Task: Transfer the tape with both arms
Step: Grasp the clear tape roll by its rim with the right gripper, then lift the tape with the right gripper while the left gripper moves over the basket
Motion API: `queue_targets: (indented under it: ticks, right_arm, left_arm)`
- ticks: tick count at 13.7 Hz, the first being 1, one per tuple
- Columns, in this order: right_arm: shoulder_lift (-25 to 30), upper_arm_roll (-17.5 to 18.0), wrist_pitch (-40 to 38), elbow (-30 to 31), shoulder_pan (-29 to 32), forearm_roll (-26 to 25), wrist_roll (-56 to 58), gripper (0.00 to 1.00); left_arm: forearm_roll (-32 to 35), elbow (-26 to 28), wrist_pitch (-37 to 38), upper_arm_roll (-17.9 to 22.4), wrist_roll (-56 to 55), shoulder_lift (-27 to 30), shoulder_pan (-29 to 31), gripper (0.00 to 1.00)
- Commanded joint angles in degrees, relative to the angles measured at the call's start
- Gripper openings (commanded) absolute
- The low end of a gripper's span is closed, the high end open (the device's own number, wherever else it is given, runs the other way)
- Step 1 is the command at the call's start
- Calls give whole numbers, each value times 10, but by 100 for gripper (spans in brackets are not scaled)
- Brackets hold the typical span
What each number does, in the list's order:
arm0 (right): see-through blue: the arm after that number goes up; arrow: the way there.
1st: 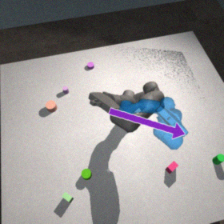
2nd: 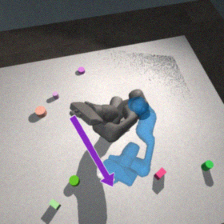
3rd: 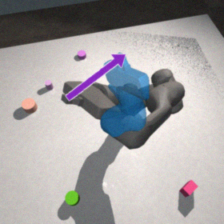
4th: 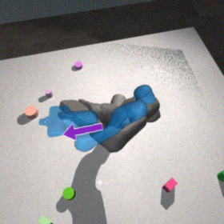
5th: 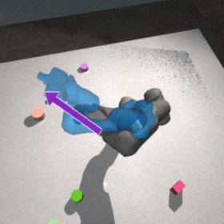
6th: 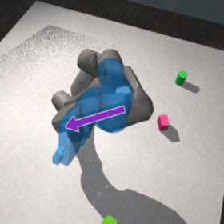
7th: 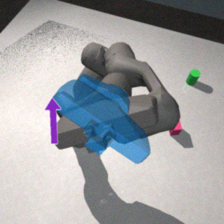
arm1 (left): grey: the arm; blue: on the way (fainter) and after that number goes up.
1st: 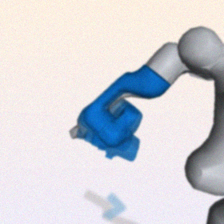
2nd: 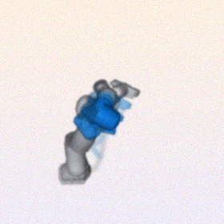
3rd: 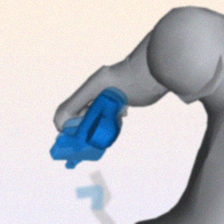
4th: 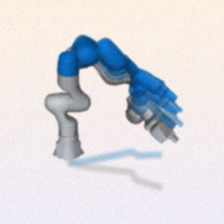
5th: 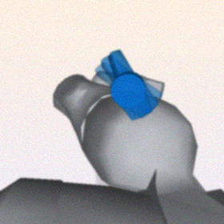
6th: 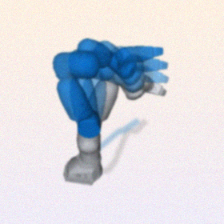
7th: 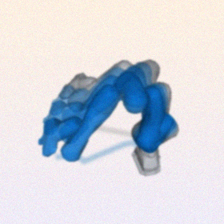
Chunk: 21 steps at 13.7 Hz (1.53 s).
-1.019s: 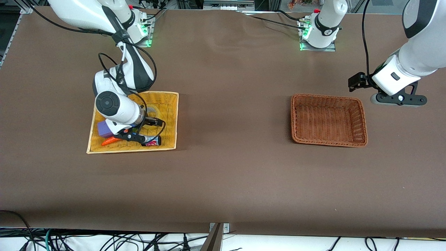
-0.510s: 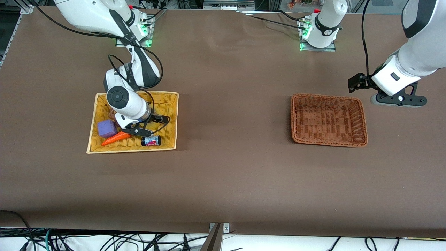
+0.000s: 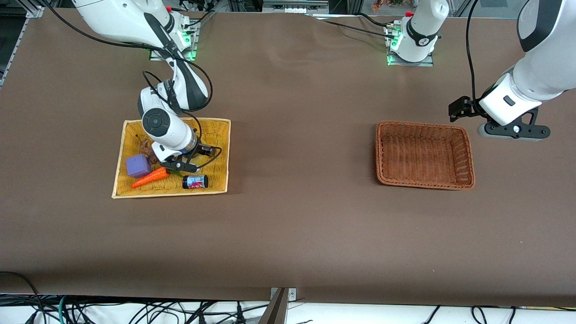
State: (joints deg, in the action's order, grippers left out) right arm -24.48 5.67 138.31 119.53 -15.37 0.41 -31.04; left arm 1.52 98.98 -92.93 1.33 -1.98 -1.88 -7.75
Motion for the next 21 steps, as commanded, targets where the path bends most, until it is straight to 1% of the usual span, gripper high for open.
queue_targets:
  ticks: [1, 2, 3, 5, 6, 8, 9, 11, 12, 15, 18, 21]
  right_arm:
    - [22, 3, 1, 14, 0, 7, 1, 0]
    - [22, 3, -9, 11, 0, 6, 2, 0]
    - [27, 2, -16, 9, 0, 5, 3, 0]
    - [43, 1, -41, -1, 0, 5, 11, 0]
    - [55, 1, -64, -11, 0, 5, 11, 0]
    - [69, 6, -132, -49, 0, 6, -2, 0]
    - [69, 24, -161, -76, 0, 9, -15, 0]
    - [55, 55, -180, -137, -11, 8, -101, 0]
    - [34, 61, -180, -170, -28, 8, -149, 0]
    - [-39, 61, -183, -284, -98, 6, -265, 0]
    - [-107, 59, -183, -370, -155, -1, -361, 0]
    - [-162, 57, -183, -431, -202, -33, -422, 0]
  left_arm:
    - [-7, -11, -1, -6, 0, -6, -3, 100]
    - [1, -11, -1, -24, 4, -5, 6, 100]
    - [1, -10, -2, -25, 8, -7, 21, 100]
    - [-5, 7, 0, -27, 0, -2, 28, 100]
    - [-7, 14, -3, -26, 0, -4, 29, 100]
    - [-6, 11, -9, -26, -1, -3, 28, 100]
    - [-6, 13, -11, -26, -1, -3, 28, 100]
    - [-6, 24, -33, -27, 0, -3, 29, 100]
    - [-7, 41, -46, -27, 0, -1, 30, 100]
    - [-7, 60, -88, -31, -2, -3, 29, 100]
    - [-8, 91, -136, -41, -4, -4, 30, 100]
    - [-8, 106, -165, -41, -8, -8, 30, 100]
